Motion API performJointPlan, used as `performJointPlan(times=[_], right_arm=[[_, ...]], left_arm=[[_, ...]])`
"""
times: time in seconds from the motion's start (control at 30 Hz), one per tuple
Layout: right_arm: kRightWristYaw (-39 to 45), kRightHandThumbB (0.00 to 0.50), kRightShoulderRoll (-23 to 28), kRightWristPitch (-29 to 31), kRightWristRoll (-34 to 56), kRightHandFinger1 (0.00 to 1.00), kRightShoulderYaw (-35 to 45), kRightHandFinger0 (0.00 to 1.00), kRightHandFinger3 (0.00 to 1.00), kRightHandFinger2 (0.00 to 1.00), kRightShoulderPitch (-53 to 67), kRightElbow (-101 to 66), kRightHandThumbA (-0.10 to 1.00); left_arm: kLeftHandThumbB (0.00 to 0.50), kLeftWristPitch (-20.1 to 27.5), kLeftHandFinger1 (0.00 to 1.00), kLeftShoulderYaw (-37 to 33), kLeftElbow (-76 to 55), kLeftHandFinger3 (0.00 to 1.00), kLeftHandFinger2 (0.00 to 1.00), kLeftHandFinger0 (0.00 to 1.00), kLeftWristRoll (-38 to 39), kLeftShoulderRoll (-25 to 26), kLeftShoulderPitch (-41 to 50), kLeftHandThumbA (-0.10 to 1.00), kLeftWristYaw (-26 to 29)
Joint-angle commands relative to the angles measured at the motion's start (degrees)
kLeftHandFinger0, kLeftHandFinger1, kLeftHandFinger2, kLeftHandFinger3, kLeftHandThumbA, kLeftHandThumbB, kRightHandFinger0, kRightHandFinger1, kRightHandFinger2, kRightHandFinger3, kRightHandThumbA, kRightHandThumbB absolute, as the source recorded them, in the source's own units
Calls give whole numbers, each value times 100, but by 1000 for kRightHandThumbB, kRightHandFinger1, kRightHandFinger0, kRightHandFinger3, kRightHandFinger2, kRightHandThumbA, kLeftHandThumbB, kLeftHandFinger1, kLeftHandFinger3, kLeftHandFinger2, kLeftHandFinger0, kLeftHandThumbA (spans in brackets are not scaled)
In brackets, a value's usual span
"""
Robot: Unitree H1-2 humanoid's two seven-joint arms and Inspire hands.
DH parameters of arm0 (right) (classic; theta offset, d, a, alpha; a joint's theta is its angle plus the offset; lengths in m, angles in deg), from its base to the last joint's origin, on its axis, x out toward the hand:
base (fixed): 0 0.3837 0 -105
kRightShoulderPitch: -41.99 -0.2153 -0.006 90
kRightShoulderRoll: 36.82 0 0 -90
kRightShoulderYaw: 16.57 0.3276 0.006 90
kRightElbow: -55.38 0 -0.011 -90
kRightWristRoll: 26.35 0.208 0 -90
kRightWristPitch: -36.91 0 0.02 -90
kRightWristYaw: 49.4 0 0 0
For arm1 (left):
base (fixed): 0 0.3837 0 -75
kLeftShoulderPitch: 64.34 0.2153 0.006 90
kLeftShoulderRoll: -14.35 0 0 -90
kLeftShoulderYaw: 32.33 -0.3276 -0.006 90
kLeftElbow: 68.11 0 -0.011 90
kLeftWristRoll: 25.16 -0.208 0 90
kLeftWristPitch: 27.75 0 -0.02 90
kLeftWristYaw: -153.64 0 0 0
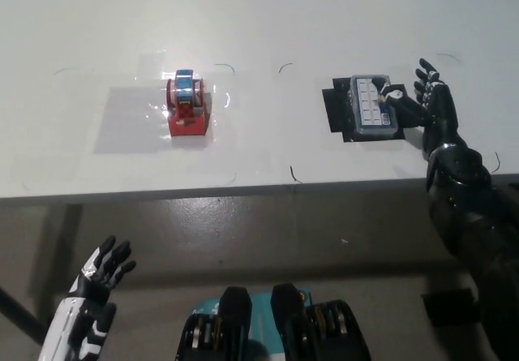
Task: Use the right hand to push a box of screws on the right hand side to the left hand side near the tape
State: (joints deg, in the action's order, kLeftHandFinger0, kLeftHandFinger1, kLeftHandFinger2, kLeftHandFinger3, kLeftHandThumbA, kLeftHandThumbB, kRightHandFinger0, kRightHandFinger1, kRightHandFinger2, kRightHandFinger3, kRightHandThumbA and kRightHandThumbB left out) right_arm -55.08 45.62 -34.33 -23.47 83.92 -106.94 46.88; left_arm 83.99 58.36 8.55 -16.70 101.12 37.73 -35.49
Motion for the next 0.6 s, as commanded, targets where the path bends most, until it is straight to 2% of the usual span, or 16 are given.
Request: performJointPlan(times=[0.0, 0.1, 0.13, 0.3, 0.57], right_arm=[[293, 259, -553, -367, 45, 1000, -124, 1000, 1000, 1000, -18, 120, 1000], [290, 259, -554, -368, 52, 1000, -130, 1000, 1000, 1000, -18, 119, 1000], [427, 254, -715, -308, 82, 1000, -125, 1000, 1000, 1000, -65, 114, 1000], [588, 292, -890, -286, 281, 1000, 7, 1000, 1000, 1000, -147, 105, 1000], [571, 266, -1095, -209, 322, 1000, -35, 1000, 1000, 1000, -216, 89, 1000]], left_arm=[[186, -72, 1000, 51, -256, 1000, 1000, 1000, 27, 62, -4, 788, -15], [187, -83, 1000, 56, -263, 1000, 1000, 1000, 27, 59, -3, 787, -19], [183, -107, 1000, 60, -315, 1000, 1000, 1000, -15, 53, -12, 782, -5], [177, -164, 1000, 43, -350, 1000, 1000, 1000, -7, 38, -19, 773, -11], [178, -271, 1000, 42, -439, 1000, 1000, 1000, -28, 75, -34, 781, -33]])
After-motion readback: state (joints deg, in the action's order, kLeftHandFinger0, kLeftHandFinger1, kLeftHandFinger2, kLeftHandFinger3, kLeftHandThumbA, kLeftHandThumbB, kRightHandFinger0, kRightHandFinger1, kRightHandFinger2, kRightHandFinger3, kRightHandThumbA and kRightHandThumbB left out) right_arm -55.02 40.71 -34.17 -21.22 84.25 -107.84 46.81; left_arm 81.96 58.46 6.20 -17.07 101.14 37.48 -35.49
